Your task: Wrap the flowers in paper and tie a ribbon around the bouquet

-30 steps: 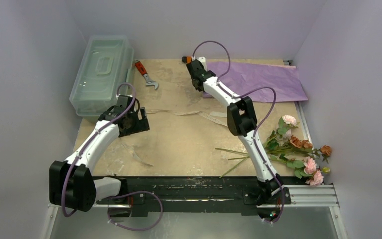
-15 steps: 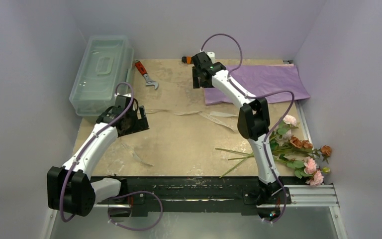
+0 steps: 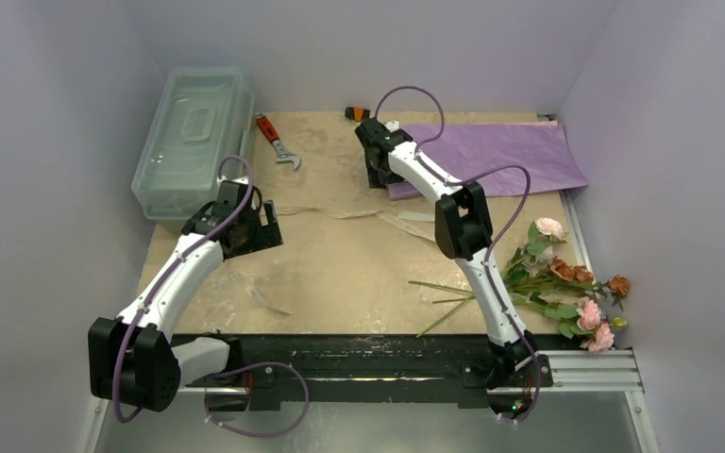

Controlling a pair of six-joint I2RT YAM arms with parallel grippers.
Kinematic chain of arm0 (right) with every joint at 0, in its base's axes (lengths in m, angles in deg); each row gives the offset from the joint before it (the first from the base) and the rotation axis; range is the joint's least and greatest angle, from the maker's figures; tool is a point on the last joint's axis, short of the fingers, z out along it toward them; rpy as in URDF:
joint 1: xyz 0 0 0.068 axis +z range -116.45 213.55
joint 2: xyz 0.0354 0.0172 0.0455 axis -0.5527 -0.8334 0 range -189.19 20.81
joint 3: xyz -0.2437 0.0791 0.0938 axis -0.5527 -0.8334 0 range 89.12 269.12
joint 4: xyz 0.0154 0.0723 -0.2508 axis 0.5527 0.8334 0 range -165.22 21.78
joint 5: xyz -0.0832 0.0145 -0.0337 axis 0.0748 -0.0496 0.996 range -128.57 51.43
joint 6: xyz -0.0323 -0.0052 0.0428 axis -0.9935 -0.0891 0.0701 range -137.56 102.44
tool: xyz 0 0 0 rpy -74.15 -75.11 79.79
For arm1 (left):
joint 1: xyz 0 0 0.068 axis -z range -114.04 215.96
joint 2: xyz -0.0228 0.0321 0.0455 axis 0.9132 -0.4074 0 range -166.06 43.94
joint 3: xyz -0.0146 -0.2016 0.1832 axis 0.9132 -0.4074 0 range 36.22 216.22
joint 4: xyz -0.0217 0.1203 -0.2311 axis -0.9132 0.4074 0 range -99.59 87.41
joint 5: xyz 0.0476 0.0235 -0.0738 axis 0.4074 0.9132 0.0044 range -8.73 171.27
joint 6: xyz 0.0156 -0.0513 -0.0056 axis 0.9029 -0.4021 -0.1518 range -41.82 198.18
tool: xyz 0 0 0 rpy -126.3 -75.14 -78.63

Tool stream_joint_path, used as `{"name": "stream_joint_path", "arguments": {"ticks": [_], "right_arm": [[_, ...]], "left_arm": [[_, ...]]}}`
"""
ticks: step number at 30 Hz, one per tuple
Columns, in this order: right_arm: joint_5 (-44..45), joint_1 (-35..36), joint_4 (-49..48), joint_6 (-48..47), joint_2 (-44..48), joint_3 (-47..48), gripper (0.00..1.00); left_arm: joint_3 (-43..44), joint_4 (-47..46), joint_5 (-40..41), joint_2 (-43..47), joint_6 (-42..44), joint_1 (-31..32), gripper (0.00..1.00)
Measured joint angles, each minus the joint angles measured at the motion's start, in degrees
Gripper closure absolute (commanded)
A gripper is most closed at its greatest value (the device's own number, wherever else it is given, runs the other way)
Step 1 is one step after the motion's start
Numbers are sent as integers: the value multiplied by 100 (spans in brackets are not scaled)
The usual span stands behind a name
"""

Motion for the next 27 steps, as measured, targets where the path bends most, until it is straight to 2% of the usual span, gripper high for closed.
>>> {"name": "stream_joint_path", "arguments": {"ticks": [7, 14, 22, 24, 27], "right_arm": [[789, 144, 122, -391, -144, 63, 3], [1198, 168, 118, -586, -140, -44, 8], [1519, 168, 103, -737, 111, -520, 39], [1617, 168, 107, -767, 210, -627, 49], [1773, 166, 103, -820, 343, -719, 71]], "left_arm": [[0, 0, 0, 0, 0, 0, 14], [0, 0, 2, 0, 0, 0, 14], [0, 0, -11, 0, 0, 0, 15], [0, 0, -15, 0, 2, 0, 14], [0, 0, -22, 0, 2, 0, 14]]}}
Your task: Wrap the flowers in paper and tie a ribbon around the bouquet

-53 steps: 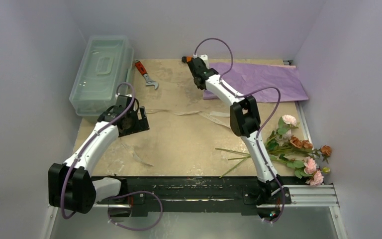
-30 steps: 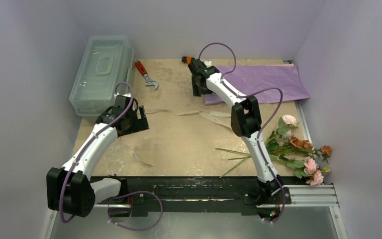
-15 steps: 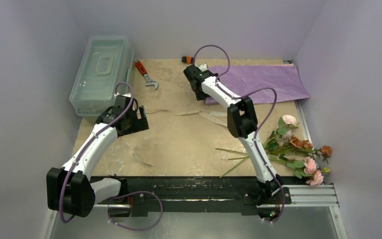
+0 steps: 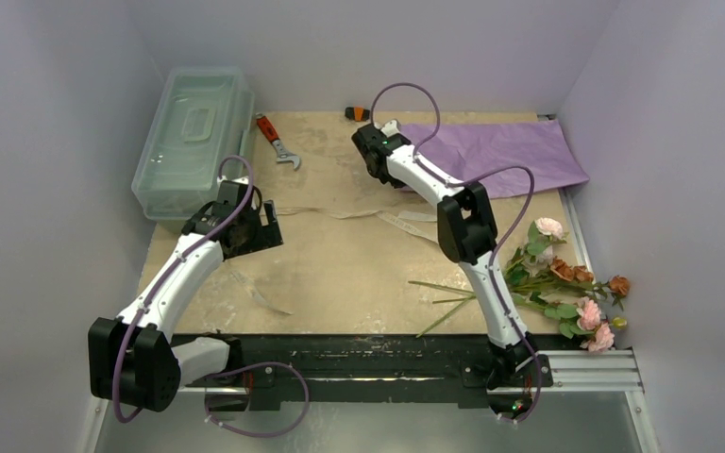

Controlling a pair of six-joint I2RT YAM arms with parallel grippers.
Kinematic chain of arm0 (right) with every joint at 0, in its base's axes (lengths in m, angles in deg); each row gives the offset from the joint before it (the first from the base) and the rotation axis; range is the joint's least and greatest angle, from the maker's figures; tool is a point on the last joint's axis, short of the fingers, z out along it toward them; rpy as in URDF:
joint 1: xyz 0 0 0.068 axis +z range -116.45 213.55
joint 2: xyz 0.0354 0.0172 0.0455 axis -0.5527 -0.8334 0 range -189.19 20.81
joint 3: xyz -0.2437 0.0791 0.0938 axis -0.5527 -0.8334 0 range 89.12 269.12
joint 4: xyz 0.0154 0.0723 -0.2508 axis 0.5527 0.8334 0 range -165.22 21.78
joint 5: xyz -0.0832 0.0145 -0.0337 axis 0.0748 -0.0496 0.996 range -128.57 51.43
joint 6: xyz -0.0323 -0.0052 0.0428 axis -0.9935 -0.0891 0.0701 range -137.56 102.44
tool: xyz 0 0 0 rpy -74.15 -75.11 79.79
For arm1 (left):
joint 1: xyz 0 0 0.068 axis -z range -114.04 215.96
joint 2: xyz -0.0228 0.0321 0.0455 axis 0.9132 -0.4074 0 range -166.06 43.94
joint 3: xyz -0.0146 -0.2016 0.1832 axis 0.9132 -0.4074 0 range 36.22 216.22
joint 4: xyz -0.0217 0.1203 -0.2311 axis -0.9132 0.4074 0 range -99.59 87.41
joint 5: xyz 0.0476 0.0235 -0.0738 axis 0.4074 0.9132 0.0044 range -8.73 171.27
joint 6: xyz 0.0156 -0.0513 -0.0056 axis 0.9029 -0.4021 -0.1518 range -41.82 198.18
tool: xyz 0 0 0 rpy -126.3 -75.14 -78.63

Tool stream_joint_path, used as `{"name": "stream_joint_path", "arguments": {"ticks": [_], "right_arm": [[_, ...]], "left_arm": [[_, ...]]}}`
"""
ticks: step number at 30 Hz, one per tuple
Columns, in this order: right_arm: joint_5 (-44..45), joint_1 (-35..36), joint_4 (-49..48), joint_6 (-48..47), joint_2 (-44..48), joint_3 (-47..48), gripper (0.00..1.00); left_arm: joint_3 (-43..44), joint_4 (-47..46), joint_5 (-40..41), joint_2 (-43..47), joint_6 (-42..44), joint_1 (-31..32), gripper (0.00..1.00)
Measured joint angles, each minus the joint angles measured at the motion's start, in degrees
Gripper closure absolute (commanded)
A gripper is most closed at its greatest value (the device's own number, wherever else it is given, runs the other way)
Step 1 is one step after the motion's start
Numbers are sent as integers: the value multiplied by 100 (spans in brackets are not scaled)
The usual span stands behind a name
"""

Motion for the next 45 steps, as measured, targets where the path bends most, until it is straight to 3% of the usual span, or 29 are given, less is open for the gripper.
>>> {"name": "stream_joint_path", "arguments": {"ticks": [2, 6, 14, 21, 30, 39, 45], "right_arm": [[103, 0, 0, -26, 98, -68, 84], [271, 2, 46, -11, 352, -173, 100], [372, 87, 129, 164, 1545, -684, 100], [308, 570, 42, 804, 3270, -1821, 100], [-181, 925, -55, 1947, 4697, -3397, 100], [-308, 1003, -468, 2406, 6013, -4505, 100], [-310, 1010, -616, 2581, 6596, -4889, 100]], "left_arm": [[0, -2, -13, 0, 0, 0, 14], [0, -2, -13, 0, 0, 0, 15], [0, -103, -52, 0, 59, 122, 12], [37, -505, -953, -20, -262, 199, 10], [555, -1878, -2479, -476, -1838, 199, 7], [431, -3493, -3318, -1134, -3399, 271, 1], [168, -4356, -3709, -1845, -4157, 651, 0]]}}
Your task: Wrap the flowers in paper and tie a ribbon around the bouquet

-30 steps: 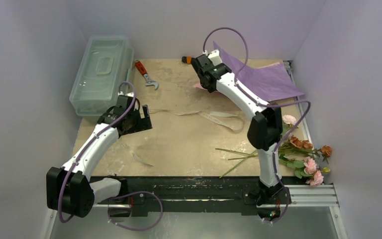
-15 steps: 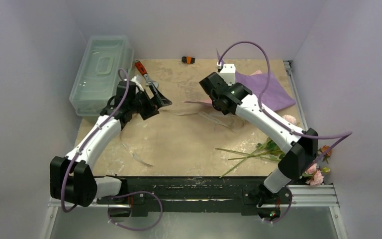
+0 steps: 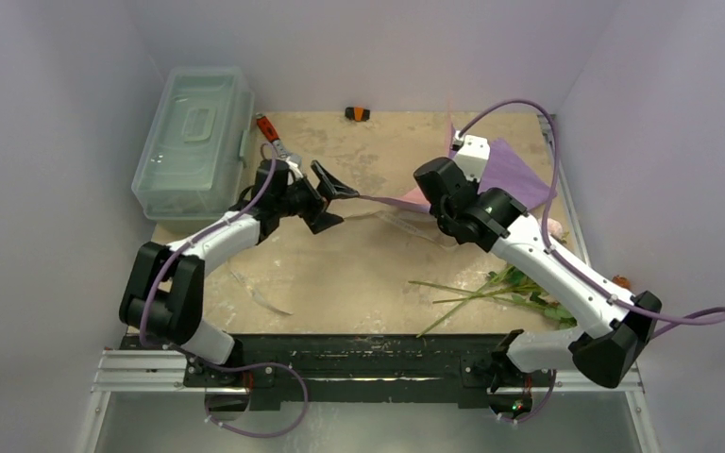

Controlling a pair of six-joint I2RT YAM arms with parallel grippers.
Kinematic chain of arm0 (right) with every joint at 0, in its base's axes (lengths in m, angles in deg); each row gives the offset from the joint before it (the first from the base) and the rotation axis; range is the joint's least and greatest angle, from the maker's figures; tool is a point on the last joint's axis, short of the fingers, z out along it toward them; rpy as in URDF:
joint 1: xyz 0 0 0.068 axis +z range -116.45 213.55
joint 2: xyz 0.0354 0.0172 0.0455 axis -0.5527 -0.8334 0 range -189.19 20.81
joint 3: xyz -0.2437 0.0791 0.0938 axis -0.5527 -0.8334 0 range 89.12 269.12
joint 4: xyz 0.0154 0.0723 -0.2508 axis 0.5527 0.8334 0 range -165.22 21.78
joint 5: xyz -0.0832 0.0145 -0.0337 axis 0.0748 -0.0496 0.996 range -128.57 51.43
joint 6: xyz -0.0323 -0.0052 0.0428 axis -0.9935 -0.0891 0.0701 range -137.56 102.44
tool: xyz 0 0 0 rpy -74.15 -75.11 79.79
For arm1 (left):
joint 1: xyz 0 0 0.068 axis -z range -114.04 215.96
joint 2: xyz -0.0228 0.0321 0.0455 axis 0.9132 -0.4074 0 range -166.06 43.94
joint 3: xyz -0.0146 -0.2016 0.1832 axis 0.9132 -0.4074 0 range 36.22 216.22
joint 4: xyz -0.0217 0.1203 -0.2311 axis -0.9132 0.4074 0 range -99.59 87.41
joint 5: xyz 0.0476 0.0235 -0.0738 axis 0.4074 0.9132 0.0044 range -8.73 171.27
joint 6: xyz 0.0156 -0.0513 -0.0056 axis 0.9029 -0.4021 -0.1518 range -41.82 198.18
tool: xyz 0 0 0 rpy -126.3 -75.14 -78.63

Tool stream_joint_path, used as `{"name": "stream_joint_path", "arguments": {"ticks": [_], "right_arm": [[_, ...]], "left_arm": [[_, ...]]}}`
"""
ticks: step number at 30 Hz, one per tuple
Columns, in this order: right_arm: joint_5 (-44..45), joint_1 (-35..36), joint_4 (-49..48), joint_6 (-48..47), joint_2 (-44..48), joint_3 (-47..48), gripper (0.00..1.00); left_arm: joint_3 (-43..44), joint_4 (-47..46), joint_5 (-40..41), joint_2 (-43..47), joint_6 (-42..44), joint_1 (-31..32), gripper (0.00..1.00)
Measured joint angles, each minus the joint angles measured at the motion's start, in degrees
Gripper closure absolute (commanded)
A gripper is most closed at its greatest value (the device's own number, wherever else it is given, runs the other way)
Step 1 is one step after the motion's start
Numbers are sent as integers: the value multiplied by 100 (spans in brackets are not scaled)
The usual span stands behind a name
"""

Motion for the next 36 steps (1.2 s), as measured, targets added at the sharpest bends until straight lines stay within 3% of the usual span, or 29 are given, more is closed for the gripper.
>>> {"name": "stream_joint_path", "arguments": {"ticks": [3, 9, 12, 18, 21, 23, 30, 36], "right_arm": [[-2, 0, -35, 122, 127, -144, 100], [-2, 0, -42, 295, 372, -321, 100], [2, 0, -107, 334, 520, -341, 100], [9, 0, -291, 337, 772, -358, 100], [20, 0, -337, 337, 785, -417, 100], [24, 0, -337, 339, 782, -470, 100], [46, 0, -326, 354, 785, -601, 100], [42, 0, -328, 439, 785, -758, 100]], "left_arm": [[-28, -352, -101, -321, -282, 216, 0], [-11, -1156, -234, -981, -743, 509, 15], [101, -1484, -291, -1401, -997, 678, 17], [540, -1814, -450, -1812, -1340, 857, 1], [754, -1805, -546, -1799, -1394, 855, 0], [874, -1403, -533, -1725, -1285, 839, 0], [1362, 1266, -142, -1224, -496, 732, 0], [1366, 2033, -17, -1239, -382, 732, 8]]}}
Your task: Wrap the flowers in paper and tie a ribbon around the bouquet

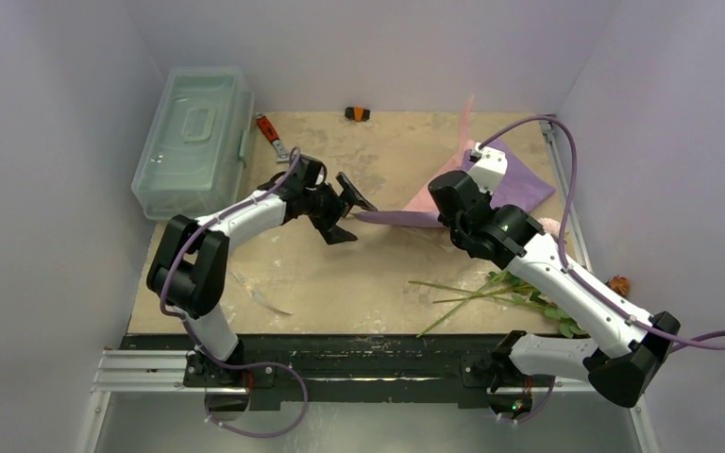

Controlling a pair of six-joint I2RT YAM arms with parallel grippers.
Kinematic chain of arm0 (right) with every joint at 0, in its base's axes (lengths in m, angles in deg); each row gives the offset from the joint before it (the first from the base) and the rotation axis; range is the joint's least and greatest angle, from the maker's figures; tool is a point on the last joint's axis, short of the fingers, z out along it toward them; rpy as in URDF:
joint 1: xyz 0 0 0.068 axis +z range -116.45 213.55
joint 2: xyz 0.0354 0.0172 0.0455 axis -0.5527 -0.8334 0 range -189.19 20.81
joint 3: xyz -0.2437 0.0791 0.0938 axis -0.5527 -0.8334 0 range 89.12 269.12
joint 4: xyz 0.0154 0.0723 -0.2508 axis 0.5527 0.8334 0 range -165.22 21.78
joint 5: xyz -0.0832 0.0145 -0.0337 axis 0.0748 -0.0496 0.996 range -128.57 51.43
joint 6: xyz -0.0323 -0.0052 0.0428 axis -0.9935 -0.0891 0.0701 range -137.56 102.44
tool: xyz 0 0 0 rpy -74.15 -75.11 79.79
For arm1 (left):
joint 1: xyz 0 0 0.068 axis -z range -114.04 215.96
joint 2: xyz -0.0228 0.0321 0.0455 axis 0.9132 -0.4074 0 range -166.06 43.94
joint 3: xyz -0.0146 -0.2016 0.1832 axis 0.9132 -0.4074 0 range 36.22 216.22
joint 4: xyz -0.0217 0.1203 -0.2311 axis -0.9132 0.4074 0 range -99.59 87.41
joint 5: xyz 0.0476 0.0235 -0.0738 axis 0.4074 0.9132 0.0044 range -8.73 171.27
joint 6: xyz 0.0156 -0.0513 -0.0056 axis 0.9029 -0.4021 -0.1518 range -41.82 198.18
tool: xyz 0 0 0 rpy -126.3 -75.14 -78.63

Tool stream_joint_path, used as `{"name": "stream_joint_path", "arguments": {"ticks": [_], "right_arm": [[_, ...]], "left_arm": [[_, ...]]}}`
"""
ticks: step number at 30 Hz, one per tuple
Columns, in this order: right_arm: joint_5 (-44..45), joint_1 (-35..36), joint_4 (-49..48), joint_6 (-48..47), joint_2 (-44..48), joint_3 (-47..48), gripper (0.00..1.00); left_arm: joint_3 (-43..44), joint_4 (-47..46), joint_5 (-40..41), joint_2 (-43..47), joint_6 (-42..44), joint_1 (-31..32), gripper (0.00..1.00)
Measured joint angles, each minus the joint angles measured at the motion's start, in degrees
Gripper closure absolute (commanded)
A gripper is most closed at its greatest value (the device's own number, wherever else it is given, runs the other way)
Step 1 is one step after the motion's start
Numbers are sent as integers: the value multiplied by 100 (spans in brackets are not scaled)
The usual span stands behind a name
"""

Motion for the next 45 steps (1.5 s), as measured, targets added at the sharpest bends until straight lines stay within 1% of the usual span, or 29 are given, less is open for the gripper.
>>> {"name": "stream_joint_path", "arguments": {"ticks": [2, 4, 5, 6, 8, 9, 10, 14, 20, 24, 29, 32, 35, 38, 40, 42, 45], "right_arm": [[2, 0, -9, 17, 0, -2, 100], [2, 0, -9, 28, 7, -2, 100], [2, 0, -11, 28, 11, -2, 100], [2, 0, -17, 26, 20, -2, 100], [2, 0, -46, 17, 52, -2, 100], [2, 0, -81, -13, 90, -2, 100], [2, 0, -127, -37, 122, -2, 100], [2, 0, -599, -433, 328, 0, 100], [-85, 0, -2004, -1364, 426, 109, 100], [-380, 0, -2975, -1895, 293, 372, 100], [-997, 2, -4282, -2380, 229, 487, 100], [-1237, 4, -4889, -2472, 278, 450, 100], [-1403, 7, -5305, -2472, 535, 177, 100], [-1460, 7, -5521, -2345, 949, -326, 100], [-1504, 26, -5580, -2074, 1248, -785, 100], [-1506, 79, -5536, -1694, 1462, -1246, 100], [-1495, 85, -5311, -1099, 1663, -1899, 100]], "left_arm": [[0, -55, -20, -98, -28, 31, 11], [0, -168, -26, -190, -96, 96, 21], [0, -254, -33, -234, -155, 160, 30], [13, -321, -33, -275, -201, 232, 41], [101, -400, -39, -367, -269, 367, 71], [184, -457, -39, -422, -317, 437, 96], [264, -531, -35, -463, -365, 501, 100], [713, -623, 59, -514, -402, 570, 100], [1779, -664, 496, -503, -251, 518, 100], [2194, -553, 861, -319, -2, 422, 100], [3139, 109, 1574, 61, 769, 308, 100], [3381, 461, 2105, 619, 1307, 297, 100], [3373, 787, 2597, 1392, 1808, 297, 100], [3071, 916, 2916, 2208, 2199, 297, 100], [2706, 957, 2949, 2651, 2334, 313, 100], [2081, 1019, 2931, 3027, 2430, 389, 100], [1174, 1244, 2809, 3279, 2441, 389, 100]]}}
